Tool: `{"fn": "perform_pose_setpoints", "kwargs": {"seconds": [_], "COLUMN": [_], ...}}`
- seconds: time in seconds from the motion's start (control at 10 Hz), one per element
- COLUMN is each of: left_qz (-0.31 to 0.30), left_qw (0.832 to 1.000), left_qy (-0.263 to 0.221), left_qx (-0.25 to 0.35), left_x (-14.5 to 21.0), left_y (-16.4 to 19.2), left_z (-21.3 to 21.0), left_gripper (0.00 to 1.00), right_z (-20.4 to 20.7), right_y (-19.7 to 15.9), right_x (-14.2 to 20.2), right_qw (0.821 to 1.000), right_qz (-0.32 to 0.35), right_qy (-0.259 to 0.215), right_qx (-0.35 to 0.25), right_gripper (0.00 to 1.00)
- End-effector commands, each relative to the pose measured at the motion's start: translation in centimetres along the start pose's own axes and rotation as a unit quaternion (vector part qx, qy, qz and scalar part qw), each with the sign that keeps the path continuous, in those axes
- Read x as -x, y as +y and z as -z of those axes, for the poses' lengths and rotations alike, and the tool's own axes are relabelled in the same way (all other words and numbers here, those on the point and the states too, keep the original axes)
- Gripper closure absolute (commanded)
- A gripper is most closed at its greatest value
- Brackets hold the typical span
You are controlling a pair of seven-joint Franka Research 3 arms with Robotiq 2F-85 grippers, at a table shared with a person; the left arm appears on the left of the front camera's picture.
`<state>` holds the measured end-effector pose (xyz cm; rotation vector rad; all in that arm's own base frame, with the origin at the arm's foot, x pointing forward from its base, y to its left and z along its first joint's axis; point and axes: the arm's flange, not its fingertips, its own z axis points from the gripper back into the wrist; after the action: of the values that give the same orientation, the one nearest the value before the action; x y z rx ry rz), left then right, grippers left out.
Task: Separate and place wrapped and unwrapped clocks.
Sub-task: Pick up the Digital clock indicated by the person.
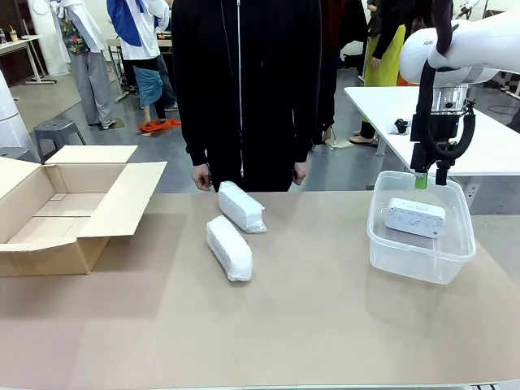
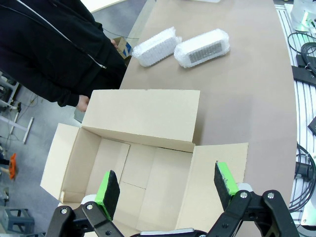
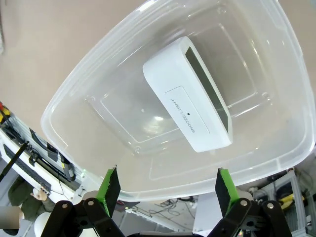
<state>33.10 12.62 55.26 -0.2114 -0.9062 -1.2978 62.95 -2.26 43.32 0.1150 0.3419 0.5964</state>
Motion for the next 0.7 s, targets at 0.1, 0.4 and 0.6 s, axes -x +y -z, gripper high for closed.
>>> {"fn": "perform_pose_setpoints", "kwargs": {"seconds": [0.1,0.4,0.6], "left_qz": [0.010,0.010,0.010], "left_qw": [1.000,1.000,1.000], "left_qy": [-0.010,-0.010,-0.010], "left_qx": [-0.002,-0.002,-0.002], "left_x": [0.17,0.17,0.17], "left_y": [0.13,0.13,0.13], "left_z": [-0.08,-0.08,-0.08], "left_gripper": [0.00,0.00,0.00], "right_z": [0.35,0.35,0.35], "right_y": [0.07,0.07,0.07], "right_x": [0.14,0.14,0.14], "right_qw": [1.000,1.000,1.000], "right_qz": [-0.002,-0.002,-0.002], "right_qy": [-0.003,-0.003,-0.003], "right_qx": [0.003,0.003,0.003], "right_gripper": [0.00,0.00,0.00]}}
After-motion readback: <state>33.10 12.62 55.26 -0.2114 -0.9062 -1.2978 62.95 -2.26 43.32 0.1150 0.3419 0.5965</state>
